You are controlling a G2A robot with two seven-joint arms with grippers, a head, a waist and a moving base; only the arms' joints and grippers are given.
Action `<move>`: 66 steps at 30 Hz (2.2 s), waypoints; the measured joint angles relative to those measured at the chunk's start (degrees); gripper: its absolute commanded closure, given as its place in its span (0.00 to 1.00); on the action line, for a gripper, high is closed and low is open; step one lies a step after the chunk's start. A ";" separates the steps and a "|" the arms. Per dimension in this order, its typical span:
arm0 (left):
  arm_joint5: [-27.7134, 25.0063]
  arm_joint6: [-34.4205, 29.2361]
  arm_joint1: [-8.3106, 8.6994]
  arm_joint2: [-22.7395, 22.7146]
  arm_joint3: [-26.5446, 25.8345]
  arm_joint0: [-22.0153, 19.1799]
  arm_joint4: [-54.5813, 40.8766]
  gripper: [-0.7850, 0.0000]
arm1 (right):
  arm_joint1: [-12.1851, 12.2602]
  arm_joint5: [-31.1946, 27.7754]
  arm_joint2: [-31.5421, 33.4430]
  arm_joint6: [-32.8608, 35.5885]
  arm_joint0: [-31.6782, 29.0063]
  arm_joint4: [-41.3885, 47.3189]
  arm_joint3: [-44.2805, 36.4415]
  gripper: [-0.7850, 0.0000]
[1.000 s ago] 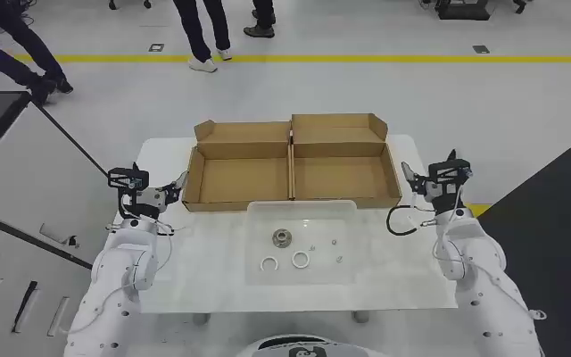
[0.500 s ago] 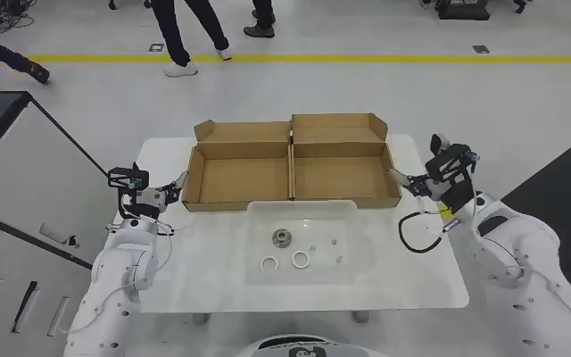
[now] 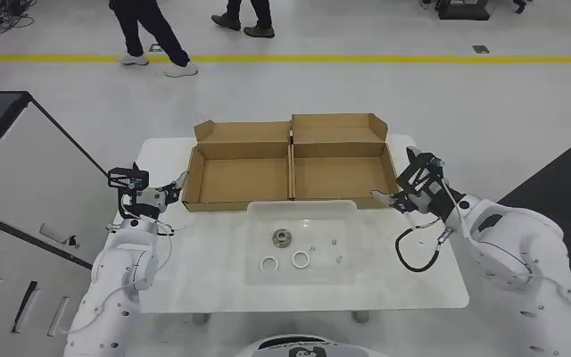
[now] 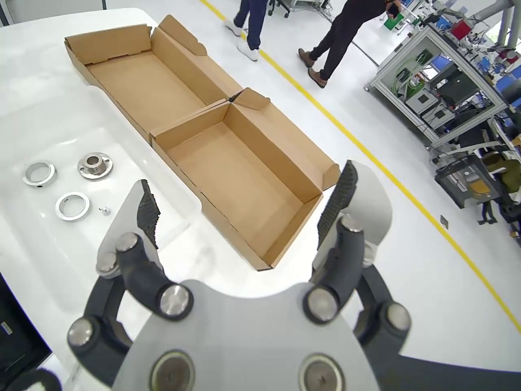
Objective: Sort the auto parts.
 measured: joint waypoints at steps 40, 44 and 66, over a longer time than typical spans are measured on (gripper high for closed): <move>0.00 0.00 0.00 0.00 0.00 0.00 0.00 0.00 | 20.80 14.73 -62.64 44.54 57.11 34.55 4.95 0.00; 0.00 0.00 0.00 0.00 0.00 0.00 0.00 0.00 | 20.42 11.75 -70.34 41.55 60.72 33.27 8.88 0.00; 0.00 0.00 0.00 0.00 0.00 0.00 0.00 0.00 | 15.41 4.90 -86.96 34.70 67.35 29.11 17.94 0.00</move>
